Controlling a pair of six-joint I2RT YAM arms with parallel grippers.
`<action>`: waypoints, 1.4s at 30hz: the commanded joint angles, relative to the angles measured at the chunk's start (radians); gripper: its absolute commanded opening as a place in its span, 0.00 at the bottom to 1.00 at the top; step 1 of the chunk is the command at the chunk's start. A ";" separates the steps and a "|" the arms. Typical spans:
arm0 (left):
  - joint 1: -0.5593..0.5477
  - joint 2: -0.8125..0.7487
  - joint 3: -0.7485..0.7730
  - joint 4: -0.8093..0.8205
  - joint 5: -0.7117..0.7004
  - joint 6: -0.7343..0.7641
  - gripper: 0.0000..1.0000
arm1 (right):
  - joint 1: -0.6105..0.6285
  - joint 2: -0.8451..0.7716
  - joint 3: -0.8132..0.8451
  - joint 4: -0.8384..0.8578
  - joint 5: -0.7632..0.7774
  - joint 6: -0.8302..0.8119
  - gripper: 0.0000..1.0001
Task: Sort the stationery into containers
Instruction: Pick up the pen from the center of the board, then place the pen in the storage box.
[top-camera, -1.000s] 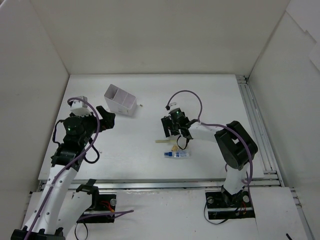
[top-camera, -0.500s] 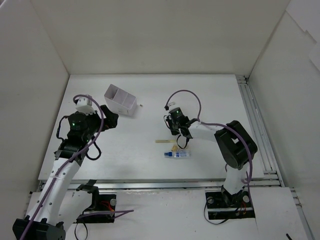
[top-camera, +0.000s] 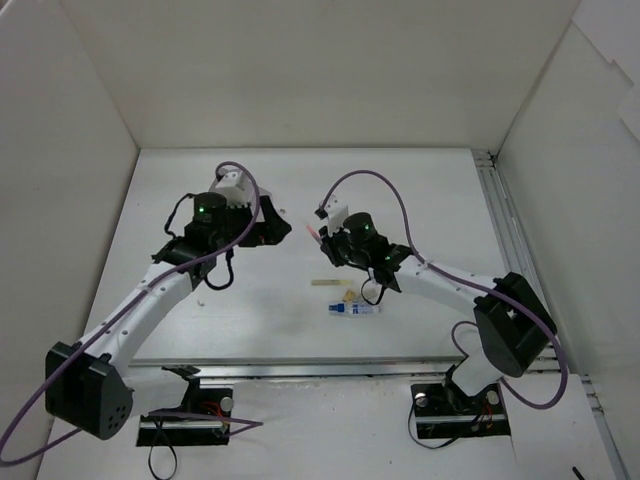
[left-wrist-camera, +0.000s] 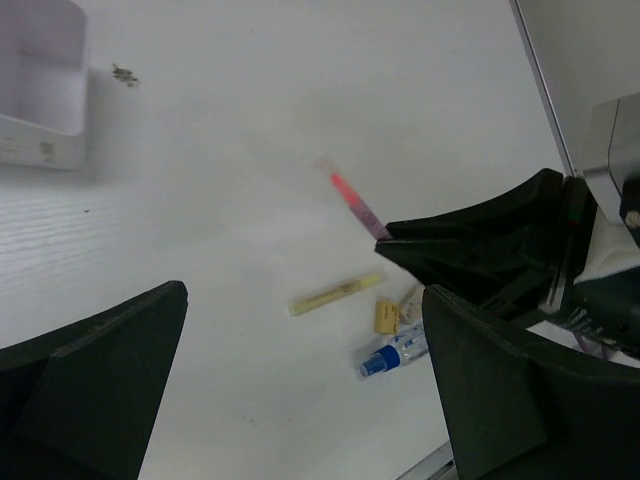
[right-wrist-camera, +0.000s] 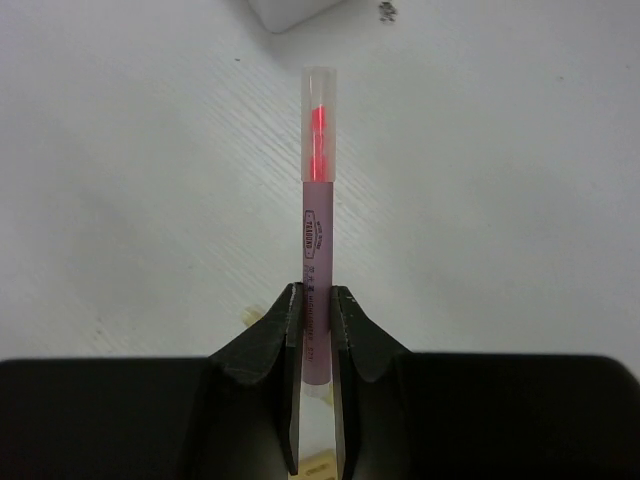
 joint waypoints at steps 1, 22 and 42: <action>-0.049 0.072 0.098 0.087 0.027 -0.027 1.00 | 0.041 -0.034 0.027 0.082 -0.065 0.004 0.00; -0.157 0.225 0.179 0.118 -0.045 -0.133 0.28 | 0.178 -0.186 -0.058 0.285 0.093 0.070 0.00; -0.027 0.081 0.205 0.040 -0.440 -0.017 0.00 | 0.216 -0.328 -0.139 0.325 0.304 0.134 0.98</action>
